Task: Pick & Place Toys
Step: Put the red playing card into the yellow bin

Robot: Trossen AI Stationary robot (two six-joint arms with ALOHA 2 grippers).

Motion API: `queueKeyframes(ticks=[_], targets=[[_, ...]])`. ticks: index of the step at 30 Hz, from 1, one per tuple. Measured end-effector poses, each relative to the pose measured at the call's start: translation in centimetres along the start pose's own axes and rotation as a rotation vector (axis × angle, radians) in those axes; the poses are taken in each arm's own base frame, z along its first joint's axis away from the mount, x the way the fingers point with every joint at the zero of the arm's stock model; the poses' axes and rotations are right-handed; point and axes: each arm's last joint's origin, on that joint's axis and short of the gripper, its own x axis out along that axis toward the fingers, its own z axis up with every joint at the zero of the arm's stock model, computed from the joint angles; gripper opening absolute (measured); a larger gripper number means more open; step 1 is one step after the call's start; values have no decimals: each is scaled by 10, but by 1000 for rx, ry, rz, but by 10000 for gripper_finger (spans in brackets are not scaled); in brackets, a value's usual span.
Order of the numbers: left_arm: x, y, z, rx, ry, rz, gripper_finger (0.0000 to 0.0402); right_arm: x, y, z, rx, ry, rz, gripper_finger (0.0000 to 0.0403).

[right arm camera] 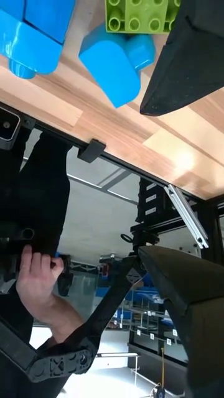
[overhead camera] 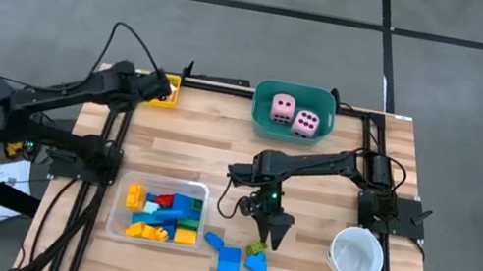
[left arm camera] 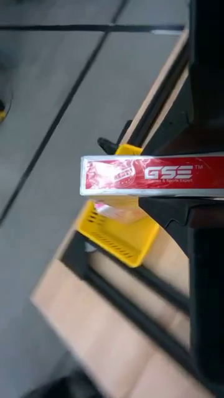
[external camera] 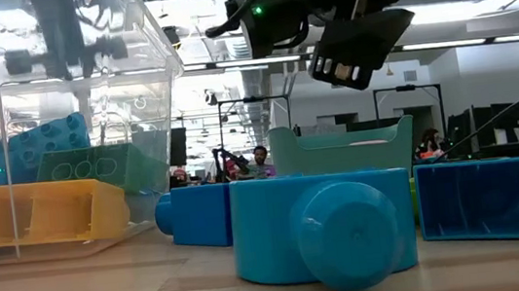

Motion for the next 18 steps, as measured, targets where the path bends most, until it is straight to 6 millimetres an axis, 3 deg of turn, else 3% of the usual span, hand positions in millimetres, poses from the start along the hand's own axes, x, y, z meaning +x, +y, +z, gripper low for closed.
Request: queueKeyframes(ticks=[10,18], targets=[[38,11,-24,-370,-14,48,63,-5,0,-3,-14,-3,8,350],[55,15,-21,-419,-46,114,63,-12,0,-8,-20,-2,12,350]])
